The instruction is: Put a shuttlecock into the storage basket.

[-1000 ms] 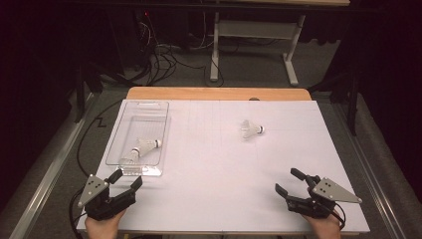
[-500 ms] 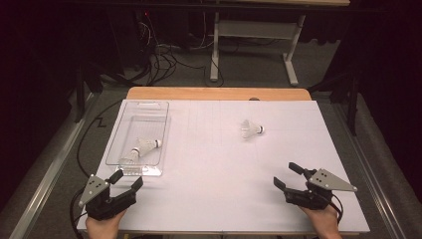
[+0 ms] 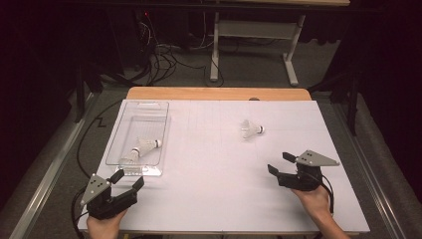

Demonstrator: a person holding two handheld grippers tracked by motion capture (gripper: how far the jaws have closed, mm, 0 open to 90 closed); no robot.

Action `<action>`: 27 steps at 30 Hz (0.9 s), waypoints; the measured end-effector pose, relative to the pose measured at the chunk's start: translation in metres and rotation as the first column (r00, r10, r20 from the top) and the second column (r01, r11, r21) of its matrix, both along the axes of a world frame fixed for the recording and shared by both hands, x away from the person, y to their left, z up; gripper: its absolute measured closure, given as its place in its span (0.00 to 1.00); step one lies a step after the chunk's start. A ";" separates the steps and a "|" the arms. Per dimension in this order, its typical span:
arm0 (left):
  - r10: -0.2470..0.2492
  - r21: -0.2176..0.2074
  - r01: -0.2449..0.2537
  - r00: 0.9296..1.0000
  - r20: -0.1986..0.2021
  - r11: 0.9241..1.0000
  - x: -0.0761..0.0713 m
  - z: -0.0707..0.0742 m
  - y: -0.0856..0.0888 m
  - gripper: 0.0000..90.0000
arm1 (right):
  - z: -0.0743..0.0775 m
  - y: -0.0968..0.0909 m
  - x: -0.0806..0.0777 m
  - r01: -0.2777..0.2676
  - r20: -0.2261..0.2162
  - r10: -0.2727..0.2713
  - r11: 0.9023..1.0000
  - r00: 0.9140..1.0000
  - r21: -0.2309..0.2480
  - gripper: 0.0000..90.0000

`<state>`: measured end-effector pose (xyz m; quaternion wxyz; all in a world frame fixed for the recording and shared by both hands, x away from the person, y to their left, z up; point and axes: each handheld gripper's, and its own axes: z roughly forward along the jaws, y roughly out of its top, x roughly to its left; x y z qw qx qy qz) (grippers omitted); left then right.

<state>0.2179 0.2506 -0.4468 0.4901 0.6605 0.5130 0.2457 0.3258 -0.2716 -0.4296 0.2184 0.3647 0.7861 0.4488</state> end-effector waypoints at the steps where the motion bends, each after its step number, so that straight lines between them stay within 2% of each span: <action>1: 0.000 0.001 0.000 1.000 -0.001 1.000 0.000 0.000 0.000 0.29 | 0.001 0.002 0.004 0.004 -0.008 -0.005 1.000 1.000 -0.012 0.32; 7: -0.003 -0.001 0.003 1.000 0.001 1.000 0.000 0.000 0.000 0.29 | 0.004 0.012 0.029 0.022 -0.080 -0.028 0.997 0.996 -0.073 0.33; 11: -0.004 -0.003 0.004 1.000 -0.002 1.000 0.000 0.000 0.000 0.29 | 0.007 0.018 0.041 0.026 -0.105 -0.037 0.994 0.994 -0.104 0.33; 14: -0.008 -0.002 0.008 1.000 -0.001 1.000 0.001 0.000 0.000 0.29 | 0.010 0.024 0.056 0.035 -0.143 -0.055 0.990 0.988 -0.137 0.33; 15: -0.009 -0.002 0.009 1.000 -0.001 1.000 0.001 0.000 -0.001 0.29 | 0.010 0.024 0.056 0.035 -0.143 -0.055 0.990 0.988 -0.137 0.33; 18: -0.016 -0.004 0.016 1.000 0.000 1.000 0.001 0.000 -0.001 0.28 | 0.013 0.031 0.072 0.048 -0.179 -0.079 0.985 0.981 -0.167 0.33; 21: -0.019 -0.004 0.019 1.000 -0.001 1.000 0.002 0.000 -0.002 0.28 | 0.015 0.034 0.078 0.054 -0.189 -0.087 0.983 0.978 -0.173 0.33; 24: -0.018 -0.001 0.018 1.000 -0.001 1.000 0.002 0.000 -0.002 0.28 | 0.020 0.044 0.090 0.065 -0.214 -0.109 0.977 0.971 -0.202 0.33; 27: -0.018 -0.001 0.018 1.000 -0.002 1.000 0.002 0.000 -0.002 0.28 | 0.021 0.049 0.095 0.066 -0.224 -0.115 0.974 0.968 -0.217 0.33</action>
